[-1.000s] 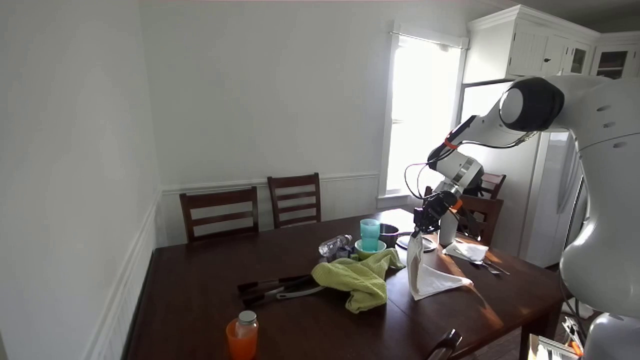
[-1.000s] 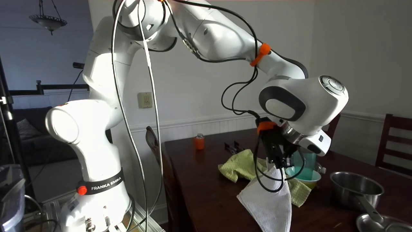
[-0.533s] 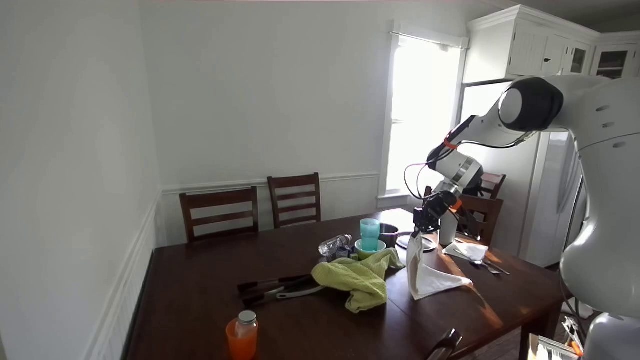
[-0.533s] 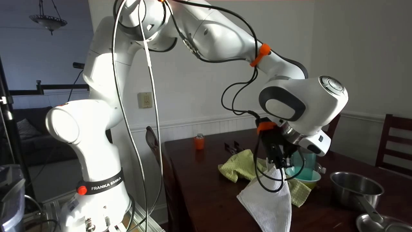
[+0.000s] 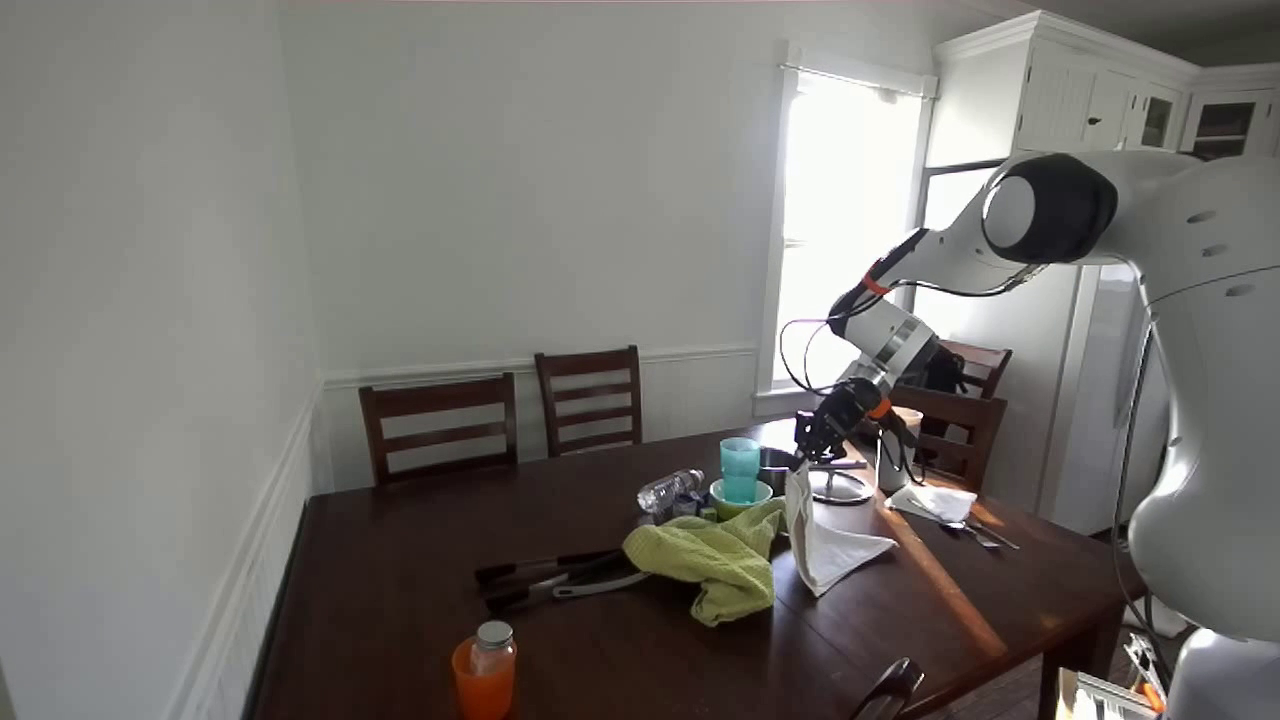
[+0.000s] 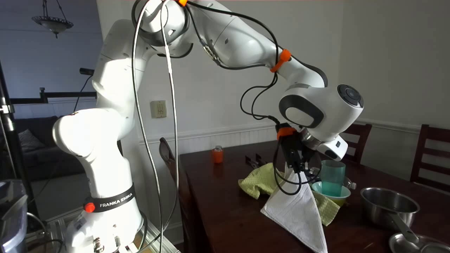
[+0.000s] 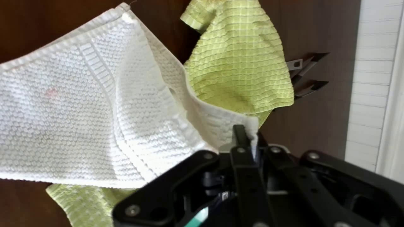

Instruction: Unfold the white napkin

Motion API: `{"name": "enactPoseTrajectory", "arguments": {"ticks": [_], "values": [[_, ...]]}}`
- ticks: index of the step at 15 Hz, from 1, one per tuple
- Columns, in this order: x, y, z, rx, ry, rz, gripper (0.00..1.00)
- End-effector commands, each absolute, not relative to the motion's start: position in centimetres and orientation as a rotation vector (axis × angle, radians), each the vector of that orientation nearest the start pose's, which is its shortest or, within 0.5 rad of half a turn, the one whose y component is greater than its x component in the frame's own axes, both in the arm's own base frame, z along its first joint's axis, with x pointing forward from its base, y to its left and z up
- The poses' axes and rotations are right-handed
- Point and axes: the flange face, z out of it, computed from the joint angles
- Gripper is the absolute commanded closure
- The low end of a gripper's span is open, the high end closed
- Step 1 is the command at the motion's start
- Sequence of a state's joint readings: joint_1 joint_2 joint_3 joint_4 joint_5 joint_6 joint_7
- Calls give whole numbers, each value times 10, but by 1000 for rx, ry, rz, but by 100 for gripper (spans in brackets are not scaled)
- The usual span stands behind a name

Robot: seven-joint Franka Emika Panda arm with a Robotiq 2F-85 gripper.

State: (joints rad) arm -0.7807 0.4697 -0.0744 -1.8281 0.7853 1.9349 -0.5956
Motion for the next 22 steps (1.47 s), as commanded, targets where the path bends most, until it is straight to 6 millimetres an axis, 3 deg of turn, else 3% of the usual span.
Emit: {"name": "enactPoseTrajectory", "arguments": {"ticks": [1, 4, 5, 7, 16, 18, 19, 22], "values": [[463, -414, 271, -2217, 860, -249, 99], [477, -399, 270, -2187, 870, -248, 99], [479, -397, 269, -2193, 873, -231, 70], [480, -396, 268, -2213, 888, -225, 64], [459, -430, 286, -2422, 957, -305, 1], [452, -437, 284, -2459, 959, -291, 0], [461, -437, 280, -2416, 955, -296, 4], [456, -441, 280, -2436, 956, -287, 0]]}}
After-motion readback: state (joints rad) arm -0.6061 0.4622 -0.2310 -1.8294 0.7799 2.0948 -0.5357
